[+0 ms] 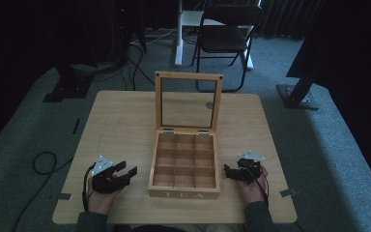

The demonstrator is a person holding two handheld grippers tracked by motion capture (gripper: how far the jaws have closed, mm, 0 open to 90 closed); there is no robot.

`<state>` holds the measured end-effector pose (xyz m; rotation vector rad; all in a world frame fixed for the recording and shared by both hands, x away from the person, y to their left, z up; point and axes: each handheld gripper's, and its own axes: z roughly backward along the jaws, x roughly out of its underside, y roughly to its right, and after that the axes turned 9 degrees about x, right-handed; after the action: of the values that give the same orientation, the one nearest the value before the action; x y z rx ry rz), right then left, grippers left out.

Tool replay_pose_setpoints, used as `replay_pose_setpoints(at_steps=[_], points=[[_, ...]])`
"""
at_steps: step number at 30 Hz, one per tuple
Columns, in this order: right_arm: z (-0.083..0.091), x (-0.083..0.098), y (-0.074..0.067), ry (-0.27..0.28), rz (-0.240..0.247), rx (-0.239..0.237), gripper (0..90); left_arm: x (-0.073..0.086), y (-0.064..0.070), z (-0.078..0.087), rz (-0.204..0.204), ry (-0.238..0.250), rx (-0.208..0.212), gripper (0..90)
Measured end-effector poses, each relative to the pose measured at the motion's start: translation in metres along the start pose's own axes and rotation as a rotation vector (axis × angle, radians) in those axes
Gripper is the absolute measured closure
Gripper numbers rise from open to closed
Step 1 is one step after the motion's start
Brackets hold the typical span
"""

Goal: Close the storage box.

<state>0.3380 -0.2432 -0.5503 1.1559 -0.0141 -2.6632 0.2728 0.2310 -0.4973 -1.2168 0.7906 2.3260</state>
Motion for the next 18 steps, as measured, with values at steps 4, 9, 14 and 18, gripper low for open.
replay_pose_setpoints(at_steps=[4,9,14,18], points=[[0.0017,-0.0003,-0.0002,-0.012,0.005,-0.003,12.6,0.0001,0.0005,-0.0005,-0.004,-0.005,0.002,42.3],[0.0029,-0.0009,-0.0008,-0.021,0.007,-0.006,13.4,-0.0004,-0.0009,0.0001,0.005,-0.001,0.000,42.4],[0.0042,-0.0019,-0.0005,-0.041,0.019,-0.014,12.9,-0.0032,-0.0017,-0.0001,0.004,-0.003,0.005,42.6],[0.0050,-0.0032,0.0000,-0.058,0.034,-0.023,13.3,-0.0055,-0.0014,0.0012,0.002,-0.009,0.009,42.7]])
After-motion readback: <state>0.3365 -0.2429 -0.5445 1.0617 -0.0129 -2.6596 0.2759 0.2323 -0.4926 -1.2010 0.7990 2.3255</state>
